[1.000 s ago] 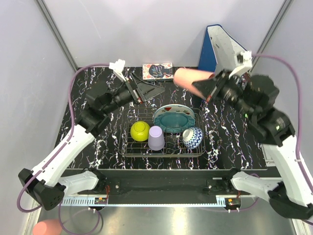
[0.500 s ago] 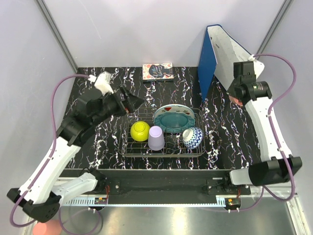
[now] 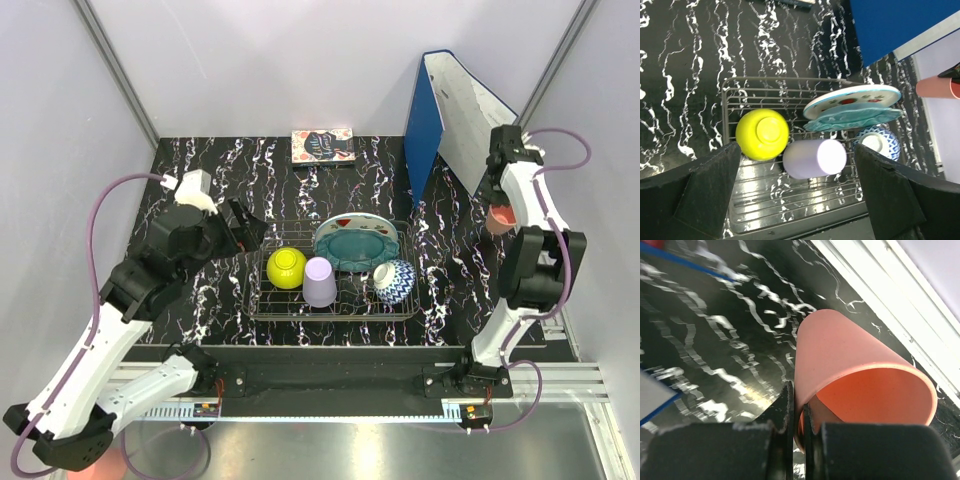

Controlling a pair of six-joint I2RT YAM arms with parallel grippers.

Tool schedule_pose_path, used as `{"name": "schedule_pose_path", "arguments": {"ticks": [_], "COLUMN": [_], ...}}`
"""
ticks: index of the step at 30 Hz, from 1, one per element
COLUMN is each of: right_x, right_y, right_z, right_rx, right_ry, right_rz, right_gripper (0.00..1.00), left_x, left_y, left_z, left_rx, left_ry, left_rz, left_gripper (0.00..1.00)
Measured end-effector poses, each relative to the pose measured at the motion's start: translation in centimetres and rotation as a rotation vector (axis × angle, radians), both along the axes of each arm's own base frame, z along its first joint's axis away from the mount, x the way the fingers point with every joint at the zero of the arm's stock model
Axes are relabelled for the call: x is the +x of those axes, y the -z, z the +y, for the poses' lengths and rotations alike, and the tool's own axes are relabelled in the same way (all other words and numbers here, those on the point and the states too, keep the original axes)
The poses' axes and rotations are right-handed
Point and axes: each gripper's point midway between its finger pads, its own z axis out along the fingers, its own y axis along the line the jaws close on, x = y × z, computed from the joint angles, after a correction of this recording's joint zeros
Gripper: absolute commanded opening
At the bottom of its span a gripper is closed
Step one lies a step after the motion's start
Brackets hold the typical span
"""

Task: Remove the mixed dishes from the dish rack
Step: Place the cup at the center of the board.

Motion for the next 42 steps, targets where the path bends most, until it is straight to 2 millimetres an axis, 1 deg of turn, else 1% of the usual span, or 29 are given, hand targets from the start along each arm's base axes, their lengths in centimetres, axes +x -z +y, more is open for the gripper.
{"name": "schedule_pose_path", "arguments": {"ticks": [2,4,8,11,12,14,15,17,18,22,23,25,28,32,34,38,42], "right_x": [-0.3,-0.1,0.5,1.0,1.1,1.1,1.1,1.4,1.3,0.9,0.9,1.0,1.1,1.1,1.0,0.4,0.4], "right_y": [2.2,3.4,4.8,5.3,5.3,5.3,5.3,5.5,5.8,6.5,6.5,6.3,5.2,2.6,1.5,0.7,-0.5], "right_z": [-0.4,-0.6,-0.5,-0.3,-0.2,-0.2,-0.2,0.0,0.1,0.7,0.8,0.9,1.1,1.2,1.2,1.2,1.3], "right_rx": [0.017,0.033,0.061,0.069,0.069,0.070,0.072,0.083,0.092,0.124,0.130,0.135,0.141,0.139,0.134,0.132,0.136], "right_ry": [0.007,0.009,0.003,-0.002,-0.004,-0.004,0.000,-0.002,0.000,0.004,0.005,0.005,0.006,0.005,0.004,0.009,0.025], "right_rz": [0.048,0.070,0.079,0.075,0.073,0.072,0.068,0.058,0.060,0.069,0.067,0.056,0.027,-0.040,-0.065,-0.085,-0.120], "right_gripper": [0.00,0.00,0.00,0.01,0.05,0.29,0.43,0.52,0.59,0.70,0.72,0.74,0.73,0.72,0.73,0.74,0.75], "left_x": [-0.2,-0.3,-0.5,-0.5,-0.4,-0.4,-0.4,-0.4,-0.4,-0.5,-0.4,-0.4,-0.3,-0.2,-0.3,-0.3,-0.5], "left_y": [0.6,1.3,2.6,3.3,3.5,3.7,3.7,3.8,4.0,4.2,4.3,4.5,4.7,4.7,4.7,4.6,4.3], "left_z": [0.2,0.4,0.5,0.4,0.4,0.4,0.4,0.4,0.4,0.4,0.3,0.3,0.2,0.2,0.1,0.2,0.3], "left_rx": [0.011,0.022,0.045,0.059,0.062,0.062,0.063,0.063,0.063,0.064,0.065,0.068,0.072,0.073,0.072,0.069,0.064], "left_ry": [-0.002,-0.005,-0.006,-0.007,-0.007,-0.009,-0.009,-0.010,-0.011,-0.012,-0.012,-0.013,-0.012,-0.011,-0.010,-0.009,-0.009], "left_rz": [0.007,0.021,0.055,0.080,0.087,0.092,0.093,0.096,0.099,0.108,0.110,0.117,0.123,0.125,0.125,0.121,0.112], "left_gripper": [0.99,0.99,0.99,0.99,0.99,0.99,0.99,0.99,0.99,0.99,0.99,0.99,0.99,0.99,0.99,0.99,0.99]}}
